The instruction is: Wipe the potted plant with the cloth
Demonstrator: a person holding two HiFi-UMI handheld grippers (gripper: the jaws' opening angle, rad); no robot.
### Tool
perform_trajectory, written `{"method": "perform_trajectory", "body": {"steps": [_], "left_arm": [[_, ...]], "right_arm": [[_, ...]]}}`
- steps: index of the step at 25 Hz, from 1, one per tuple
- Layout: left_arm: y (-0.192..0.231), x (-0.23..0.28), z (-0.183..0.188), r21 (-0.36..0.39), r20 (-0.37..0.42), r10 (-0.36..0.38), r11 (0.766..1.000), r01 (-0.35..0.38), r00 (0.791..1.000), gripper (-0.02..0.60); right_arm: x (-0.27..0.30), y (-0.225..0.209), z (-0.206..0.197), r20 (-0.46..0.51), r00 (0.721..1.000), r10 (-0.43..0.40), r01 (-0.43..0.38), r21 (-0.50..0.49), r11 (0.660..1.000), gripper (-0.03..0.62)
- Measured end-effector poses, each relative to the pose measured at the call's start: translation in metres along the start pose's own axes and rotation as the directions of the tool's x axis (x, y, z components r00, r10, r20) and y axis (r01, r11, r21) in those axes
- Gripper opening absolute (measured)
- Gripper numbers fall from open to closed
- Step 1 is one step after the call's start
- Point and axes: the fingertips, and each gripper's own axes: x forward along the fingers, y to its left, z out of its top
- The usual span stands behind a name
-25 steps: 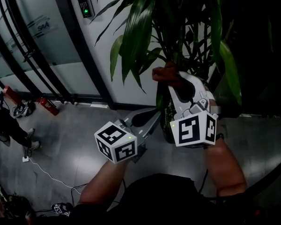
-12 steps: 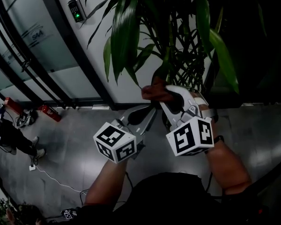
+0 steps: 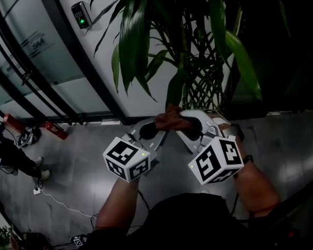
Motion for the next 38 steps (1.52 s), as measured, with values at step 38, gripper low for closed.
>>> {"method": "perform_trajectory", "body": {"steps": [38], "left_arm": [[-0.009,-0.001,0.008,-0.081,0.039,-0.032,0.996,0.035,0.999,0.018]], "right_arm": [[0.018,-0.070,0.006,0.020,0.972,-0.235,0.236,-0.018,0.972,0.063]]}}
